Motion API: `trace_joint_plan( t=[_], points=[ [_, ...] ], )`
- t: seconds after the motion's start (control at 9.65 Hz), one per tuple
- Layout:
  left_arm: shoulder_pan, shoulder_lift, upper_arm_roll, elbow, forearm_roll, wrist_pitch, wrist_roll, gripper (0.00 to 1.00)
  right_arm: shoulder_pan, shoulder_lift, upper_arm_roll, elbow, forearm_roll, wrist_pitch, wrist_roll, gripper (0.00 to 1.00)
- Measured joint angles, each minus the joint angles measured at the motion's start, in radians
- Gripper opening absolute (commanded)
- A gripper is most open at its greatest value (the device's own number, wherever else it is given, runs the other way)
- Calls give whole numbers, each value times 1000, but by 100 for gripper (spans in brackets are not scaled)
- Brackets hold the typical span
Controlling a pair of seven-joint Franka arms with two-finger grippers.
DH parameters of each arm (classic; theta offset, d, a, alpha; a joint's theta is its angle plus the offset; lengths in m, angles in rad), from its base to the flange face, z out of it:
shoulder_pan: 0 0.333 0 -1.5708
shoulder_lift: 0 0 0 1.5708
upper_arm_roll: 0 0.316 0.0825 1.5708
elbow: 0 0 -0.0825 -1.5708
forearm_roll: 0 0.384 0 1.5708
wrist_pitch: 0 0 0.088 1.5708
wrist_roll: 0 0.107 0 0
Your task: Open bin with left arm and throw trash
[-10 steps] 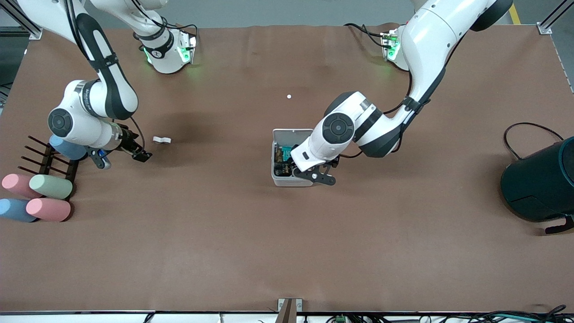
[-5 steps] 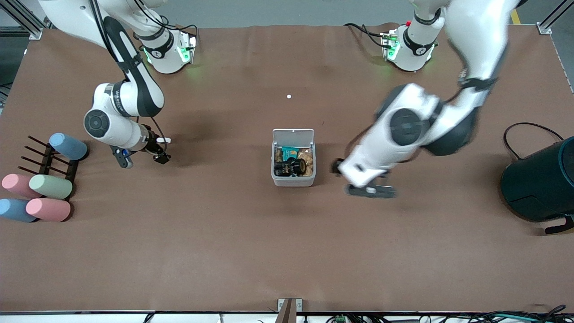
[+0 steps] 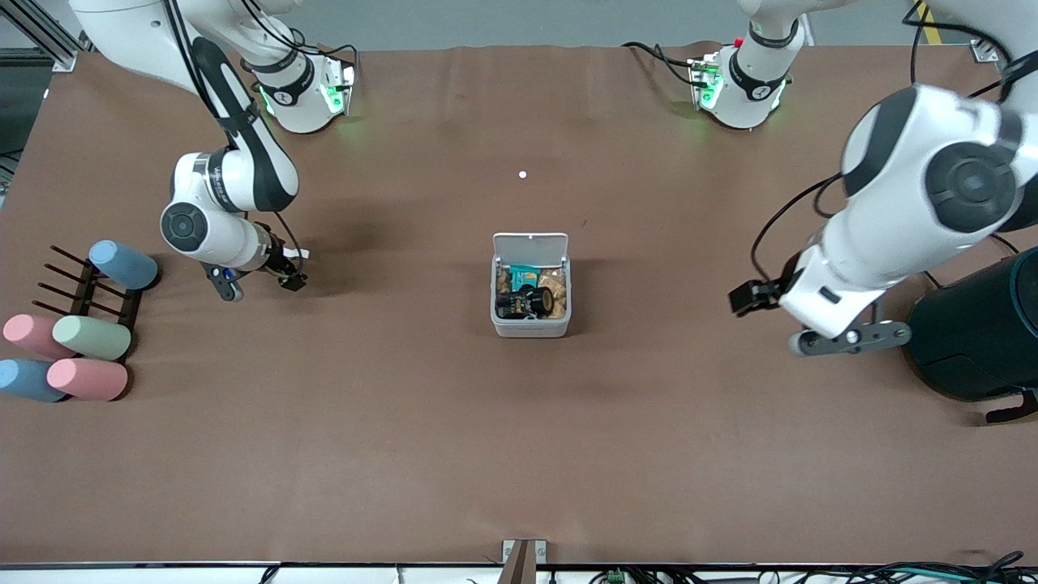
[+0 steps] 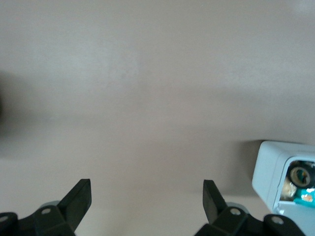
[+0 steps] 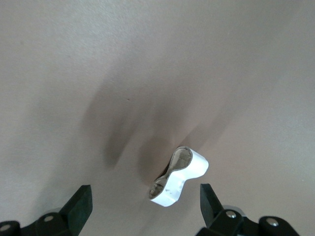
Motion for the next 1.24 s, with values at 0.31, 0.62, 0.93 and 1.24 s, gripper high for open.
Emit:
trace_joint_plan(
  t=[0.31, 0.62, 0.93, 1.24],
  points=[
    [-43, -199, 207, -20, -106, -105, 220, 100, -6, 28, -2, -1, -11, 9, 0, 43],
    [-84, -379, 334, -194, -143, -94, 329, 100, -13, 27, -3, -2, -22, 6, 0, 22],
    [-173, -398, 460, -223, -157, -50, 328, 100, -13, 27, -3, -3, -23, 1, 0, 38],
    [-222, -416, 498, -223, -158, -49, 328, 100, -13, 28, -3, -14, -24, -8, 0, 31]
  ],
)
